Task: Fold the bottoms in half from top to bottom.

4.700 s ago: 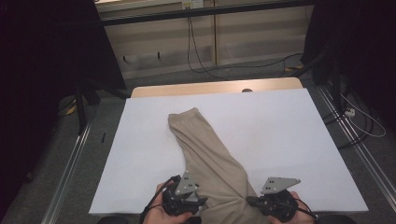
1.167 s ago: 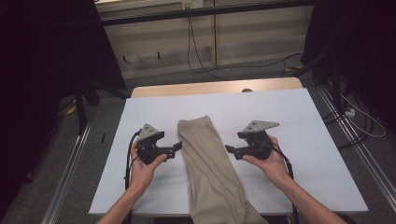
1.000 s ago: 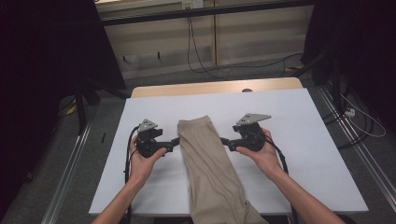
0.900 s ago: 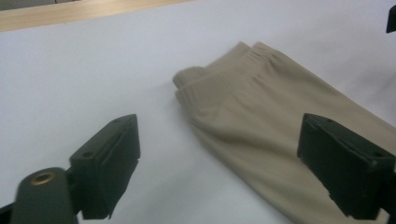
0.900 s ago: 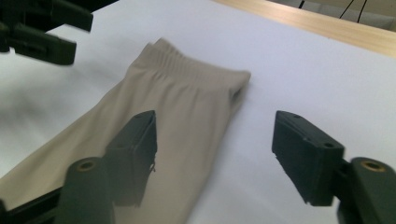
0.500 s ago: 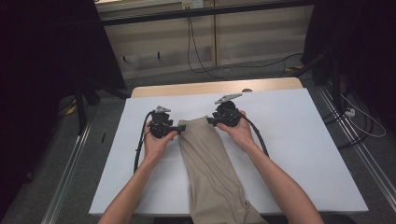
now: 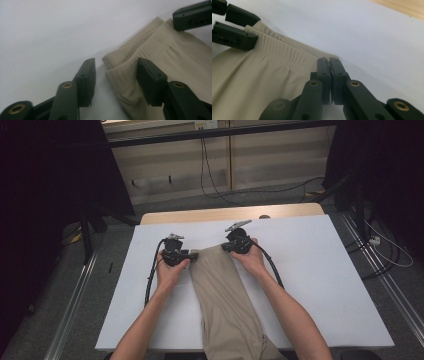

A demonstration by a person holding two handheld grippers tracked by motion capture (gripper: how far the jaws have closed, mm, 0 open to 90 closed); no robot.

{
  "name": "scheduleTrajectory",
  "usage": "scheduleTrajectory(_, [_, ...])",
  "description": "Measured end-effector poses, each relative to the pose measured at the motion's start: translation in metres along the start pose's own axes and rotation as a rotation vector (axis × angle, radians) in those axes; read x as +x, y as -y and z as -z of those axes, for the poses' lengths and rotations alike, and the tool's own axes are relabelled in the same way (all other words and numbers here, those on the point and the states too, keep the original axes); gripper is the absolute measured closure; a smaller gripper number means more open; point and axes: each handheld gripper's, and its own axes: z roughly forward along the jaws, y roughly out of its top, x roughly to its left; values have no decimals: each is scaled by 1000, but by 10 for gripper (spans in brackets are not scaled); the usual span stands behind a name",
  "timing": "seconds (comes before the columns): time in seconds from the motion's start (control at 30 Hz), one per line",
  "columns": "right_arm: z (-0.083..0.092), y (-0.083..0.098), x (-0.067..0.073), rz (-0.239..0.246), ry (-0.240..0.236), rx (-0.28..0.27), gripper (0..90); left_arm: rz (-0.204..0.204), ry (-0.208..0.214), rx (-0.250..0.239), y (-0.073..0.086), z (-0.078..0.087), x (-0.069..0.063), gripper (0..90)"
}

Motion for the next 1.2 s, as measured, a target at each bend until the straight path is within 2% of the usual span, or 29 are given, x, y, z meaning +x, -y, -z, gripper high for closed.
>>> scheduleTrajectory(0.03, [0, 0, 0, 0, 0, 0, 882, -7, -1, 7, 0, -1, 0, 522])
scheduleTrajectory(0.07, [-2, -4, 0, 7, 15, -8, 884, 5, 1, -8, 0, -1, 1, 572])
scheduleTrajectory(0.13, [-2, -6, 0, 10, 18, -11, 885, 16, -1, -10, -2, -2, 1, 592])
scheduleTrajectory(0.17, [-4, -8, 0, 9, 21, -14, 885, 1, -5, -8, -3, -2, 2, 597])
scheduleTrajectory(0.23, [-7, -9, -1, 5, 25, -4, 873, 18, -4, -13, -3, -4, 3, 619])
scheduleTrajectory(0.27, [-10, -8, -3, -24, 20, -6, 800, 22, 1, -9, -3, -5, 4, 652])
scheduleTrajectory(0.33, [-12, -7, -4, -30, 8, -9, 770, 28, 3, -14, -2, -6, 5, 657])
scheduleTrajectory(0.43, [-13, -8, -5, -51, -14, -4, 651, 37, 5, -6, -3, -5, 7, 661])
scheduleTrajectory(0.57, [-10, -12, -5, -66, -25, -27, 611, 49, 12, -7, -2, -6, 8, 658])
scheduleTrajectory(0.63, [-15, -9, -5, -59, -18, 17, 588, 56, 11, -8, -2, -5, 9, 650])
scheduleTrajectory(0.73, [-17, -7, -9, -97, -41, 11, 552, 63, 13, -3, -2, -5, 11, 622])
scheduleTrajectory(0.77, [-18, -6, -11, -108, -54, 9, 565, 70, 11, -5, -2, -4, 11, 597])
scheduleTrajectory(0.83, [-19, -5, -13, -124, -81, 11, 586, 54, -4, -7, -3, 0, 12, 514])
scheduleTrajectory(0.87, [-20, -6, -13, -124, -109, 21, 652, 59, -7, -27, -4, 5, 14, 456])
scheduleTrajectory(0.97, [-19, -6, -11, -115, -124, 32, 697, 56, -7, -19, -4, 5, 16, 452])
scheduleTrajectory(1.07, [-18, -7, -11, -120, -131, 35, 777, 87, 28, -19, -1, -1, 18, 460])
scheduleTrajectory(1.1, [-18, -7, -10, -116, -128, 33, 795, 84, 39, -16, 0, -3, 17, 479])
scheduleTrajectory(1.13, [-17, -8, -8, -109, -116, 32, 811, 93, 32, -33, 0, -5, 16, 498])
scheduleTrajectory(1.17, [-17, -8, -8, -109, -116, 32, 811, 90, 35, -28, 0, -6, 16, 498])
scheduleTrajectory(1.2, [-17, -8, -8, -109, -115, 32, 813, 97, 53, -29, 0, -6, 15, 517])
